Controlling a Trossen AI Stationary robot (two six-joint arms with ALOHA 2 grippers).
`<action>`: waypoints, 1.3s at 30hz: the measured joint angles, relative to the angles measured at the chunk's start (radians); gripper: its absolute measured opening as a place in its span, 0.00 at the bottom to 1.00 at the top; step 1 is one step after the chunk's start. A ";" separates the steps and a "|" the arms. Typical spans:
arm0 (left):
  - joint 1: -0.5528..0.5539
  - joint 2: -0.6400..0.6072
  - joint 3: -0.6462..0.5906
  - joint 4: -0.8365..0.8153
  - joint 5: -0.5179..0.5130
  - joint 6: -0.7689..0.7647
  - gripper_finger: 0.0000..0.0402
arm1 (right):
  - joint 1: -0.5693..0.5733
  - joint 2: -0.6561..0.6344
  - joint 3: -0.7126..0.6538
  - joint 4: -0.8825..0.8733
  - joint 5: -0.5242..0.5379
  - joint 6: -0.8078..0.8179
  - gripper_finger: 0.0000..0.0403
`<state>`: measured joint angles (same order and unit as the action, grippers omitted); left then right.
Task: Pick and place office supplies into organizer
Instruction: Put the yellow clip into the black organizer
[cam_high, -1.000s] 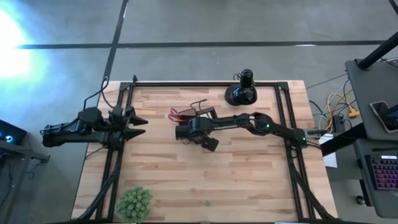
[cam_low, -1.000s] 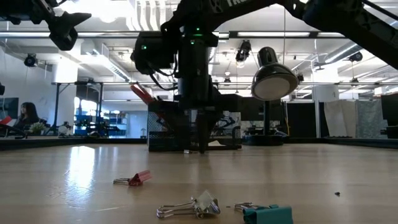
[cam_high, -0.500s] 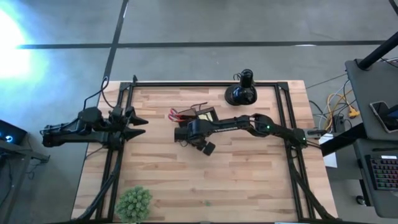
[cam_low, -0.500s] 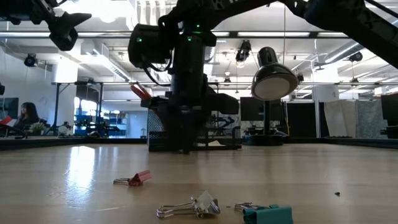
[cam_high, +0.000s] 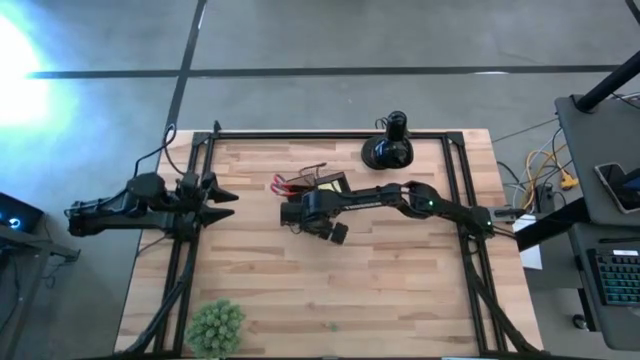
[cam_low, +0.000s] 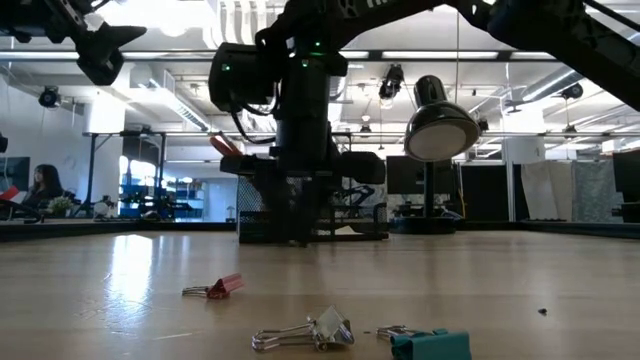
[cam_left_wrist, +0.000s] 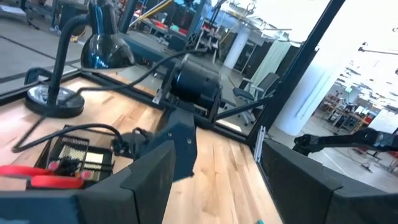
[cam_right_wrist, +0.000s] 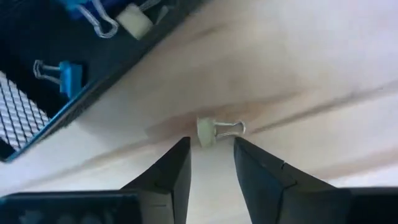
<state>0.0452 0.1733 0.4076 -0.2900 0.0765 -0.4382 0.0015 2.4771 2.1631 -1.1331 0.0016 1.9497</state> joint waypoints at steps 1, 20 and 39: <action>0.000 -0.001 0.000 -0.007 0.000 0.000 0.57 | -0.001 0.000 0.007 -0.013 -0.001 -0.061 0.29; 0.000 -0.011 0.000 -0.026 -0.002 -0.001 0.57 | 0.050 -0.012 0.128 -0.092 -0.034 -1.937 0.33; 0.000 -0.011 0.000 -0.026 -0.093 -0.002 0.57 | 0.038 -0.012 -0.008 0.028 0.096 -2.033 0.33</action>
<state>0.0453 0.1624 0.4080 -0.3157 -0.0165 -0.4404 0.0391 2.4653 2.1555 -1.1046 0.0978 -0.0829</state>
